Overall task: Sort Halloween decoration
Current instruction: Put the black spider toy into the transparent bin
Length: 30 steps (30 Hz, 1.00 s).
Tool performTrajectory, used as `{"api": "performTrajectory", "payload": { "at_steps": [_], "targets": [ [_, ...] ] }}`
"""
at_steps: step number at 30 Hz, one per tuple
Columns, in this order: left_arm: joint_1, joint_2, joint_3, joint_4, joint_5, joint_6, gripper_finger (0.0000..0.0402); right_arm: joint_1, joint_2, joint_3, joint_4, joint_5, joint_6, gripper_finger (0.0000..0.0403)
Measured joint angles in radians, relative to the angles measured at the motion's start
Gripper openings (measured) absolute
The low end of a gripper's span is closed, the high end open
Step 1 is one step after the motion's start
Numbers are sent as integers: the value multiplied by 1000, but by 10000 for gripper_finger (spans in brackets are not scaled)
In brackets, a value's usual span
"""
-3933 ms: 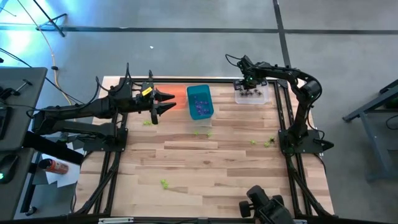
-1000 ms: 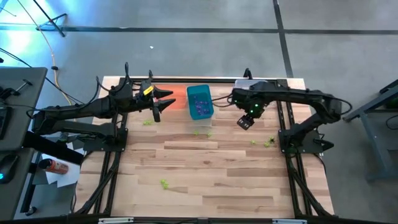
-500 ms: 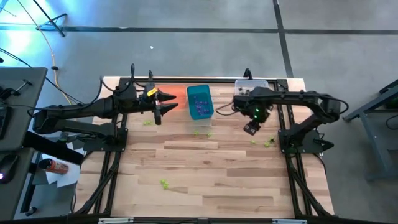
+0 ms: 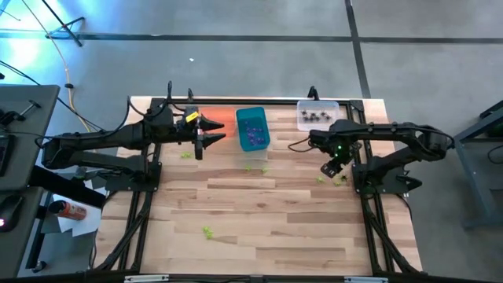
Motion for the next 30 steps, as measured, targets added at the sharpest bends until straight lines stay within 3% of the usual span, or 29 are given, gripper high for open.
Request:
{"api": "performTrajectory", "payload": {
  "at_steps": [5,10,18,24,30],
  "targets": [
    [-1,0,0,-1,9,-1,172,-75,22,-2,-29,-14,179,199],
    [-1,0,0,1,9,-1,172,-106,79,-3,-34,-21,215,199],
    [-1,0,0,0,8,-1,172,-92,172,-3,27,10,279,199],
    [-1,0,0,-1,8,0,172,-76,179,-73,68,-71,384,197],
    [-1,0,0,-1,6,0,172,-62,177,-108,160,-20,536,167]
  ]
}}
